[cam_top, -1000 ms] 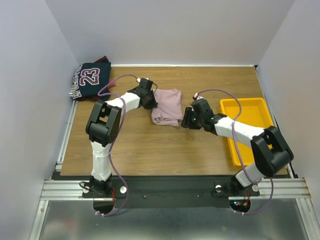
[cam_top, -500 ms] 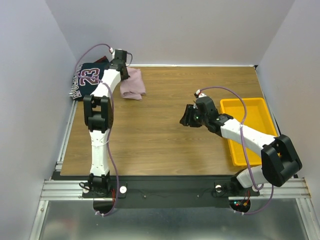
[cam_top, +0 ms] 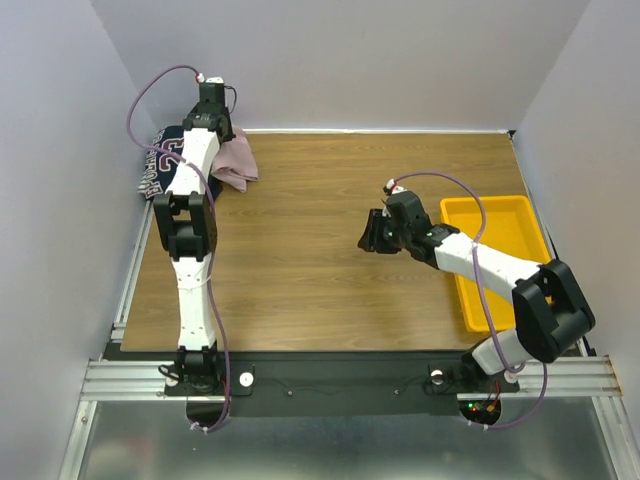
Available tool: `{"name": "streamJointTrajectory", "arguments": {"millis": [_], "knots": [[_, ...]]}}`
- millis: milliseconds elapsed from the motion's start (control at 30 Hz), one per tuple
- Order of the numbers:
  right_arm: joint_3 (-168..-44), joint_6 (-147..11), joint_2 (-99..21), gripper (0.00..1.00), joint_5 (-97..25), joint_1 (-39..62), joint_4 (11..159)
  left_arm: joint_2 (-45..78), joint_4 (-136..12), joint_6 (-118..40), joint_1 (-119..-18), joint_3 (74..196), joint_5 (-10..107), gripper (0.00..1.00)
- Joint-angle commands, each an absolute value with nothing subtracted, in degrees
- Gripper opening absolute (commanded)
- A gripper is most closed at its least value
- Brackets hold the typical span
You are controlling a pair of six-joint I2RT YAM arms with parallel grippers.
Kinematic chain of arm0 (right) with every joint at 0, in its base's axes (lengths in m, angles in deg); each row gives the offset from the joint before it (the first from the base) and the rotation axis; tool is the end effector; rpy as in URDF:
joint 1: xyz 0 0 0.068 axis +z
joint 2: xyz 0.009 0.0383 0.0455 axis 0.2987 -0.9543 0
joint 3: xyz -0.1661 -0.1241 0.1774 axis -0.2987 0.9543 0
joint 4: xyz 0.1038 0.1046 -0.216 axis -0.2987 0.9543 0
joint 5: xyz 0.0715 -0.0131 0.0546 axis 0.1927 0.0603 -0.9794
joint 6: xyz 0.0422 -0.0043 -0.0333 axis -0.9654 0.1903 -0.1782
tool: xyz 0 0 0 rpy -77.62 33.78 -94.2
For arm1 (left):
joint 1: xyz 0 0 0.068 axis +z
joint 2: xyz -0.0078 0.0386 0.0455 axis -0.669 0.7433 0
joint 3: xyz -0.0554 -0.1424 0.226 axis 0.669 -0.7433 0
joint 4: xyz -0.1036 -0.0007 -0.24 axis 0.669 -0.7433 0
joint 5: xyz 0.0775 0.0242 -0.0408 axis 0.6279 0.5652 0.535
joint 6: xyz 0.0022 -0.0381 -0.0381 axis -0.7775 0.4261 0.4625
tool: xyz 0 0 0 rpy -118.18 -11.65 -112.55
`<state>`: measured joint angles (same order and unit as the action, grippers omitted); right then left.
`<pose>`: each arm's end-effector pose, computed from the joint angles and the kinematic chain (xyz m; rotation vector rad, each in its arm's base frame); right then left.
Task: Fold and stack the tank tops
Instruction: Neatly place the folded tank top to the corner
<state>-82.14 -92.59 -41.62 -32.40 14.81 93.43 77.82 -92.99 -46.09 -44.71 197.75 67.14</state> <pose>0.2637 0.1693 0.2242 -0.0562 2.3782 0.6451 0.5521 -0.0199 0.2915 -0.1348 2.0952 0.1173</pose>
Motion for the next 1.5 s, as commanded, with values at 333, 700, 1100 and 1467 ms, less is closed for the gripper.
{"name": "streamJointTrajectory", "arguments": {"millis": [333, 700, 1100, 1467], "knots": [[-85.28, -91.98, -44.27, 0.43, -33.66, 14.35, 93.27, 72.61, -88.43, -43.16, -33.82, 200.06, 52.95, 0.0], [-85.46, -92.24, -45.15, 0.42, -34.71, 14.35, 93.27, 73.48, -89.31, -39.47, -30.21, 200.41, 51.63, 0.0], [-85.9, -92.24, -45.32, 0.42, -34.27, 14.35, 93.27, 70.93, -87.64, -36.04, -32.05, 202.16, 44.95, 0.0], [-85.72, -92.24, -44.8, 0.42, -33.66, 14.35, 93.27, 69.0, -79.39, -34.46, -33.03, 202.33, 43.63, 0.0]]}}
